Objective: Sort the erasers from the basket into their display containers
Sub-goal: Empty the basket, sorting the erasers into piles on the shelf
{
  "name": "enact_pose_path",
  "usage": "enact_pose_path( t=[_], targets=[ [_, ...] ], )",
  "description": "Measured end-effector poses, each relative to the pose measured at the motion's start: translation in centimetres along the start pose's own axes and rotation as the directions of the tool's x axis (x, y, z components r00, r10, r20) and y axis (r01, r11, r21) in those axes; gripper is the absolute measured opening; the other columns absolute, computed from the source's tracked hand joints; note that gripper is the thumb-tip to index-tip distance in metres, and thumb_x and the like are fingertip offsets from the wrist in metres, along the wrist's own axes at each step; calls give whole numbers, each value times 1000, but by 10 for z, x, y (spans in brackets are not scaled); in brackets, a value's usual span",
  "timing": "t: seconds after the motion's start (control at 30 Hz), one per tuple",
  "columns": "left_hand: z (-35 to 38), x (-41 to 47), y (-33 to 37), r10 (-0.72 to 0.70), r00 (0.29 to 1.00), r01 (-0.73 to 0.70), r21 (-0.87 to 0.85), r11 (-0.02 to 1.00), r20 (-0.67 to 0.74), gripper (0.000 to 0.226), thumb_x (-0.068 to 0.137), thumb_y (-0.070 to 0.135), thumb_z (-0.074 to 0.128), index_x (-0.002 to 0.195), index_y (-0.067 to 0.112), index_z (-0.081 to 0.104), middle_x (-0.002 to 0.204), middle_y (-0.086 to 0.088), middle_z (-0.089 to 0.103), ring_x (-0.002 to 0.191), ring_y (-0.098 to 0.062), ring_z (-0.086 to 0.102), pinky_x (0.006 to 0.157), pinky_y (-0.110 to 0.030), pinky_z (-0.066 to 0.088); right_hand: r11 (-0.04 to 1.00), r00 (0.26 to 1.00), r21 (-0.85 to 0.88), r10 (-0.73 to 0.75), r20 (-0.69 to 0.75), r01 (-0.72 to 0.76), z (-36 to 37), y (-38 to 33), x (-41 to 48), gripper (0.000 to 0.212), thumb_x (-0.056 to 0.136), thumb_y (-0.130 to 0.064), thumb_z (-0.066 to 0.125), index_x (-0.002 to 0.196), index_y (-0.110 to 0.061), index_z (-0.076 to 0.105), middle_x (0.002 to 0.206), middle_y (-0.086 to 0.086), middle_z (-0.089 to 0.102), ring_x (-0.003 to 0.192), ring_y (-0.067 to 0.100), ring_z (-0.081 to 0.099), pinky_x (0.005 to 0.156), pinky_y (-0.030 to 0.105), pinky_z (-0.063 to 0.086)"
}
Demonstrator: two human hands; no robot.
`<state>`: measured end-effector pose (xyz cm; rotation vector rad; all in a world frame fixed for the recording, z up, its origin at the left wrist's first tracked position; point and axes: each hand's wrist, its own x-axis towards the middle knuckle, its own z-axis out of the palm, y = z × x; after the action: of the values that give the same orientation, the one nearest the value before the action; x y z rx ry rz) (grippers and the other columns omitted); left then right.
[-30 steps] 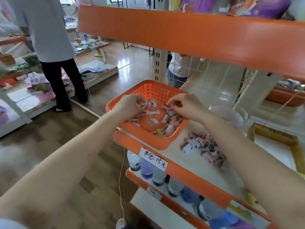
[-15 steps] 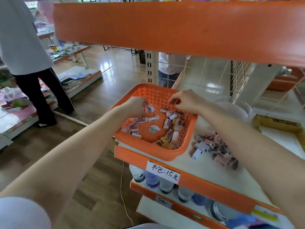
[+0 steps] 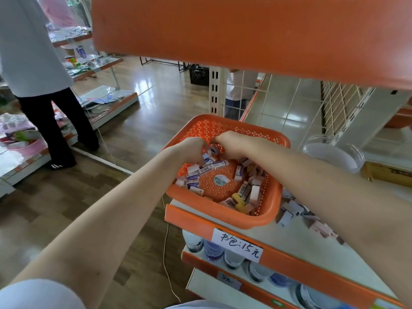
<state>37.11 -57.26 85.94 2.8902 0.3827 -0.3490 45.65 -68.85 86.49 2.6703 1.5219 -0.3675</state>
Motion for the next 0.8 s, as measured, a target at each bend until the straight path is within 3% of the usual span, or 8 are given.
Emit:
enact_pose_path(
  t=[0.17, 0.43, 0.53, 0.63, 0.8],
  targets=[
    [1, -2, 0, -46, 999, 46, 41, 998, -20, 40, 83, 22, 71, 118, 6, 61, 103, -7, 65, 83, -21, 56, 67, -26, 42, 988, 997, 148, 59, -51, -51, 8, 8, 6, 44, 84, -20, 66, 127, -17, 55, 127, 6, 56, 114, 27, 53, 93, 32, 44],
    [-7, -9, 5, -33, 997, 39, 68, 997, -75, 27, 87, 13, 61, 113, 11, 67, 102, -4, 67, 90, -22, 62, 76, -28, 49, 967, 999, 255, 9, -41, 1, 13, 11, 0, 27, 82, -26, 70, 107, -28, 59, 116, 1, 58, 104, 21, 54, 81, 30, 45],
    [-15, -16, 5, -53, 985, 55, 3, 999, -161, 16, 84, 9, 61, 96, 11, 71, 86, -3, 58, 77, -19, 51, 73, -31, 50, 968, 1000, 252, 7, -28, 0, 13, 10, 0, 21, 79, -27, 72, 94, -28, 57, 110, 0, 59, 101, 21, 55, 83, 33, 47],
    [-20, -27, 1, -43, 981, 25, -97, 995, -188, 13, 80, 5, 62, 80, 18, 58, 81, -2, 47, 73, -17, 42, 63, -28, 42, 978, 1000, 210, 6, -15, -2, 10, 8, 0, 20, 79, -22, 70, 96, -27, 59, 106, -2, 59, 96, 18, 55, 78, 31, 48],
    [-22, -45, -1, -57, 968, -1, -232, 973, -243, 15, 83, 12, 64, 96, 11, 70, 94, 2, 65, 85, -15, 59, 74, -27, 52, 967, 992, 244, -47, -120, 75, -13, 11, -18, 17, 83, -19, 65, 96, -29, 61, 102, -6, 56, 94, 13, 53, 75, 26, 44]
  ],
)
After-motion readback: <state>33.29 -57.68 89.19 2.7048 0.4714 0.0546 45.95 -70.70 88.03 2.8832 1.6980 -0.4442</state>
